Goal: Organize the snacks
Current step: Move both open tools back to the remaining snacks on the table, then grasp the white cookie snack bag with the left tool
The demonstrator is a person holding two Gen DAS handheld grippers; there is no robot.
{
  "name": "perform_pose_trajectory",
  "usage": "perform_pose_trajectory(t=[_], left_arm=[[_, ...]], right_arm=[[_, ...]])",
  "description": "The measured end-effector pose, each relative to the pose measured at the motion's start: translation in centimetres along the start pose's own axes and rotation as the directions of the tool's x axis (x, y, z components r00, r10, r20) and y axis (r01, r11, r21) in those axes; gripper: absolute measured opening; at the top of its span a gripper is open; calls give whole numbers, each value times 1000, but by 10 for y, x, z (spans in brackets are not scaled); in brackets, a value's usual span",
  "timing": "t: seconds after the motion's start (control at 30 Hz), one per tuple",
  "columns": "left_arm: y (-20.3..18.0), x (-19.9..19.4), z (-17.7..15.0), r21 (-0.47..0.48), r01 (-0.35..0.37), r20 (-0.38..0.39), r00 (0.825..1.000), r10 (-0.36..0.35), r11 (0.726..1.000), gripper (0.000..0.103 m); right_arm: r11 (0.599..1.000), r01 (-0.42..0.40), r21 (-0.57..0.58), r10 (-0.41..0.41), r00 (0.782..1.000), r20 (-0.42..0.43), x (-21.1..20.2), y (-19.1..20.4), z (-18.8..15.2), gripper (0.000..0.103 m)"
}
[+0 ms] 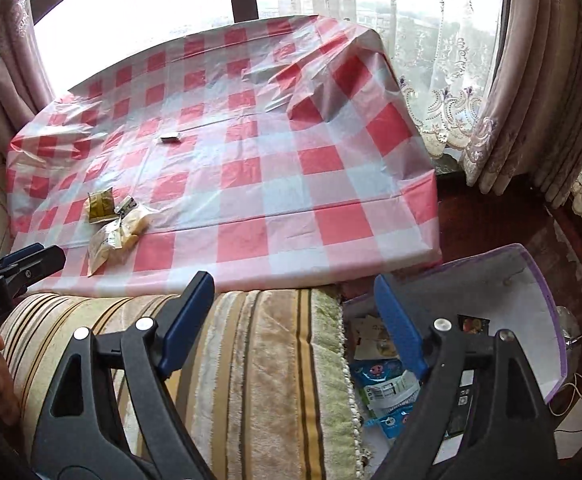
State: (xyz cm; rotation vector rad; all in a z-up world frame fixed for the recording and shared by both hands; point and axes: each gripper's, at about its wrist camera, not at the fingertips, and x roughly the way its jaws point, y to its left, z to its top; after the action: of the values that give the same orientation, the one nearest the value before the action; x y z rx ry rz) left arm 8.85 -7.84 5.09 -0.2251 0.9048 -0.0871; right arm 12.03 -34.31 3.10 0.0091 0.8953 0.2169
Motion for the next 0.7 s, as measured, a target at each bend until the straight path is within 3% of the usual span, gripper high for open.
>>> perform_pose_trajectory(t=[0.2, 0.5, 0.7], left_arm=[[52, -1, -3, -121, 17, 4, 1000, -16, 992, 76], [91, 27, 4, -250, 49, -39, 997, -61, 967, 66], [105, 45, 15, -258, 57, -62, 995, -75, 964, 62]], right_arm=[[994, -100, -49, 96, 993, -74, 30, 43, 4, 84], [989, -123, -82, 111, 985, -129, 63, 84, 20, 82], [983, -145, -115, 121, 973, -195, 86, 109, 25, 82]])
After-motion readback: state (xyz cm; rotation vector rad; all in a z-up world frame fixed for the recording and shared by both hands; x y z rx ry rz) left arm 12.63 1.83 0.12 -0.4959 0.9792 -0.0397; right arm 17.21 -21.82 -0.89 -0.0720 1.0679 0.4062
